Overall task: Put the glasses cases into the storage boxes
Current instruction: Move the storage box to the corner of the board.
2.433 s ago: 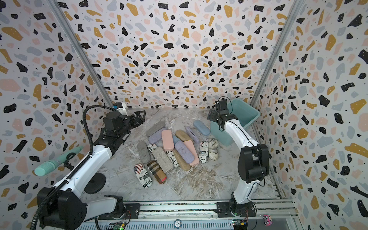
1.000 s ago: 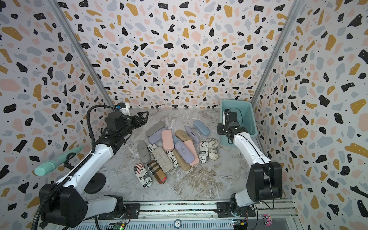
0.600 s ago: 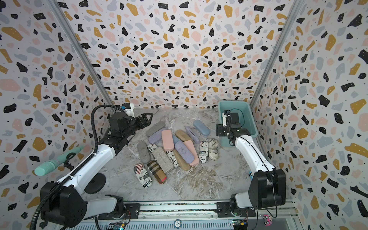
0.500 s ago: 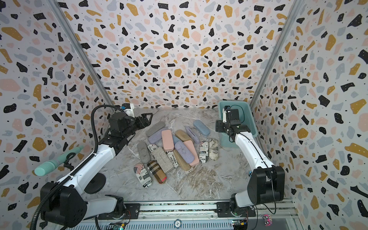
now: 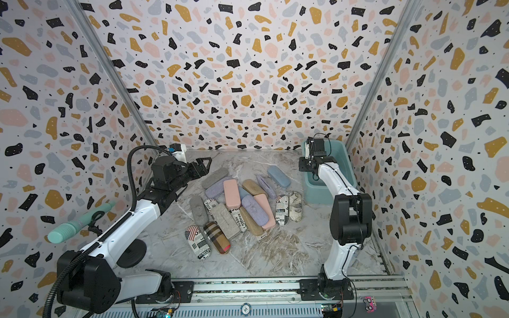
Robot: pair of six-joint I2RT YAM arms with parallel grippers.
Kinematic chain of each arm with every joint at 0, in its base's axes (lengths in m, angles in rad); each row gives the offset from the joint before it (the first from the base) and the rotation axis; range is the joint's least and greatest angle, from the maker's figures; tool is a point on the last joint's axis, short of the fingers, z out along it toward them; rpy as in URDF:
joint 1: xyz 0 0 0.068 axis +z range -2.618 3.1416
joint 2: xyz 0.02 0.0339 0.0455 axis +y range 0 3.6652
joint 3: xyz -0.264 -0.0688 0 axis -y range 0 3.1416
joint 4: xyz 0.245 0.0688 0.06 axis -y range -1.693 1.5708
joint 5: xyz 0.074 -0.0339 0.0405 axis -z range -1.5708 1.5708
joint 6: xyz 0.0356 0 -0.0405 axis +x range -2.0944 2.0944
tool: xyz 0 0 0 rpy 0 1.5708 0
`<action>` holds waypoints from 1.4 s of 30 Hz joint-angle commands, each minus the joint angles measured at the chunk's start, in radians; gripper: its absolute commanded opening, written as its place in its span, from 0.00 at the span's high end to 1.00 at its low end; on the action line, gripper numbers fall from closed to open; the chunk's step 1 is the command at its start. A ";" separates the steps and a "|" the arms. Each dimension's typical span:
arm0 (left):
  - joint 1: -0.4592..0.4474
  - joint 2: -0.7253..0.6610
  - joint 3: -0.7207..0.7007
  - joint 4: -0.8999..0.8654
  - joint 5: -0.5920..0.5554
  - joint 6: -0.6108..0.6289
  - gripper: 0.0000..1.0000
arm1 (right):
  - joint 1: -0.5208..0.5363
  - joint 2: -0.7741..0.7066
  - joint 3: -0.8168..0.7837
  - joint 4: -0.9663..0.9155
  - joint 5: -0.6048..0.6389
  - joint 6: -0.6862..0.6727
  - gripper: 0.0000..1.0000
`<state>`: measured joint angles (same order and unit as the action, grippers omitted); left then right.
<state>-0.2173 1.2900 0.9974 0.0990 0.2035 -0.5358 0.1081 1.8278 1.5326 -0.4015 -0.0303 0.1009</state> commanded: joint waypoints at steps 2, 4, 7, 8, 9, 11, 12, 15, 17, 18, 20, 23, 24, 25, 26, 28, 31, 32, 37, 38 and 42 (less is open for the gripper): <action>-0.003 0.012 -0.004 0.047 0.014 0.016 0.11 | 0.034 -0.079 -0.027 -0.011 0.018 -0.028 0.73; -0.004 0.020 -0.005 0.047 0.018 0.014 0.11 | 0.068 -0.123 -0.078 -0.004 0.040 -0.042 0.77; -0.003 0.024 -0.004 0.050 0.026 0.010 0.11 | 0.107 -0.190 -0.168 0.006 0.069 -0.056 0.80; -0.004 0.025 -0.003 0.050 0.028 0.009 0.11 | 0.111 -0.212 -0.193 0.004 0.081 -0.050 0.80; -0.005 0.024 -0.005 0.051 0.028 0.007 0.11 | 0.111 -0.231 -0.213 0.003 0.084 -0.045 0.82; -0.008 0.023 -0.008 0.054 0.027 0.007 0.11 | 0.112 -0.278 -0.268 0.013 0.072 -0.049 0.81; -0.009 0.023 -0.008 0.055 0.028 0.008 0.11 | 0.113 -0.296 -0.288 0.016 0.091 -0.034 0.80; -0.014 0.022 -0.006 0.051 0.027 0.010 0.11 | 0.111 -0.319 -0.311 -0.007 0.096 -0.034 0.78; -0.017 0.021 -0.006 0.051 0.023 0.012 0.11 | 0.111 -0.327 -0.317 -0.012 0.094 -0.039 0.75; -0.019 0.021 -0.006 0.048 0.021 0.013 0.11 | 0.112 -0.330 -0.312 -0.018 0.103 -0.036 0.70; -0.023 0.022 -0.006 0.043 0.009 0.019 0.11 | 0.115 -0.337 -0.302 -0.024 0.103 -0.023 0.51; -0.030 0.014 -0.008 0.031 -0.035 0.023 0.11 | 0.131 -0.354 -0.287 -0.023 0.115 -0.008 0.38; -0.030 0.008 -0.011 0.029 -0.059 0.017 0.11 | 0.142 -0.362 -0.283 -0.022 0.129 -0.003 0.36; -0.030 0.004 -0.015 0.028 -0.077 0.011 0.12 | 0.160 -0.371 -0.276 -0.020 0.147 0.001 0.35; -0.031 0.002 -0.017 0.026 -0.090 0.009 0.12 | 0.177 -0.380 -0.271 -0.020 0.163 0.003 0.35; -0.029 0.002 -0.012 0.011 -0.127 -0.002 0.12 | 0.216 -0.397 -0.260 -0.017 0.196 0.007 0.34; -0.029 0.003 -0.006 -0.016 -0.186 -0.030 0.13 | 0.279 -0.423 -0.250 -0.018 0.208 -0.001 0.34; -0.029 0.005 -0.006 -0.019 -0.191 -0.032 0.13 | 0.299 -0.434 -0.252 -0.013 0.218 -0.005 0.34; -0.025 0.004 0.012 -0.052 -0.219 -0.040 0.05 | 0.429 -0.470 -0.259 -0.002 0.278 -0.045 0.32; -0.025 0.003 0.014 -0.057 -0.226 -0.041 0.03 | 0.451 -0.470 -0.259 -0.008 0.273 -0.056 0.32; -0.012 0.000 0.013 -0.057 -0.216 -0.042 0.00 | 0.559 -0.440 -0.244 -0.059 0.217 -0.092 0.32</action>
<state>-0.2382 1.3113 0.9924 0.0410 0.0013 -0.5732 0.6117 1.3777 1.2469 -0.4007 0.1963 0.0460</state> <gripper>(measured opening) 0.993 0.678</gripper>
